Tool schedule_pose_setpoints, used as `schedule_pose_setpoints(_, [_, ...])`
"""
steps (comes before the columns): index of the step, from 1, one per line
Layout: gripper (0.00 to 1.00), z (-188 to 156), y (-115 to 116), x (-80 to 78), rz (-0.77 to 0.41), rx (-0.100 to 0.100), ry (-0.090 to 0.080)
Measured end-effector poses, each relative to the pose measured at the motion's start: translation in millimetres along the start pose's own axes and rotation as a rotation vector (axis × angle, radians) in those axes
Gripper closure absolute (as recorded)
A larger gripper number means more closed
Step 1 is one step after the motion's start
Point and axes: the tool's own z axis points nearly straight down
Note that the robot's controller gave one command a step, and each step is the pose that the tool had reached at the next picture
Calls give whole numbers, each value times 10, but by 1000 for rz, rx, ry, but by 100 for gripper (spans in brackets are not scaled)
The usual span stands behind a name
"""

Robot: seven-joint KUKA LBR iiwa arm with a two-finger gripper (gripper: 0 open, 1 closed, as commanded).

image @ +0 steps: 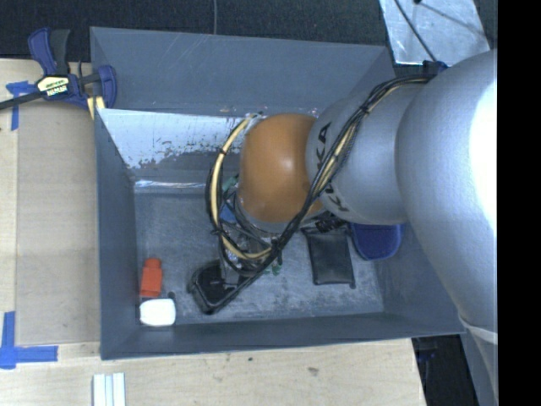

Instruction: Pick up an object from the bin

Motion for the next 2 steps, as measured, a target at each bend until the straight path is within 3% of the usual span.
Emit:
schedule_pose_setpoints(1, [100,-1436,595,443,-16,-5,-31])
schedule_pose_setpoints(2, [0,-1386,570,444,-12,-1,-24])
